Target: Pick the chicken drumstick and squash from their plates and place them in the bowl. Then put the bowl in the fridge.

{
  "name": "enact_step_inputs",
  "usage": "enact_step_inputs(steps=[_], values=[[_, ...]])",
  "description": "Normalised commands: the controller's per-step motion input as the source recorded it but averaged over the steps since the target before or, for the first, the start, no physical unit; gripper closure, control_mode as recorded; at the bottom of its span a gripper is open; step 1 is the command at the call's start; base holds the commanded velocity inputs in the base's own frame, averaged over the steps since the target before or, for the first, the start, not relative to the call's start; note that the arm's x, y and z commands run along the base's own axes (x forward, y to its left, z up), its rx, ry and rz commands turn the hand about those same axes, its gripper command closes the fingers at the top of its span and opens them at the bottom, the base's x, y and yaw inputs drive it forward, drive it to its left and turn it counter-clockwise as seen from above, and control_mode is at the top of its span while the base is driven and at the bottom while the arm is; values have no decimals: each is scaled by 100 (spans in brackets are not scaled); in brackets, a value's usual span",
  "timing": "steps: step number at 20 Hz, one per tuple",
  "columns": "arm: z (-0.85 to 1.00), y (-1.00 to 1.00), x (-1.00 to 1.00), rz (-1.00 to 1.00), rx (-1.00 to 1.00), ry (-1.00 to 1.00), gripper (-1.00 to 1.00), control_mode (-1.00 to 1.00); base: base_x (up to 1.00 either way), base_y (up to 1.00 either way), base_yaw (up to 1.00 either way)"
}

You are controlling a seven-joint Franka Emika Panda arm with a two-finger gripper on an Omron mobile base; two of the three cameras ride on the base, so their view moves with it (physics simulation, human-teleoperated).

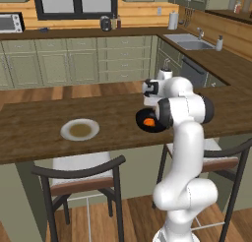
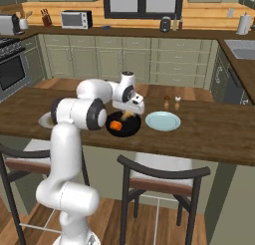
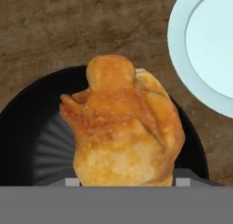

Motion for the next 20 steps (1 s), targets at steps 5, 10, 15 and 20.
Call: enact_step_inputs(steps=[5,10,15,20], values=[[-31,0,0,2,1,3,100,-100,0,0,0],[-32,0,0,0,0,5,100,-100,0,0,0],[-32,0,3,0,0,6,100,-100,0,0,0],[-30,9,17,0,0,6,-100,-100,0,0,0]])
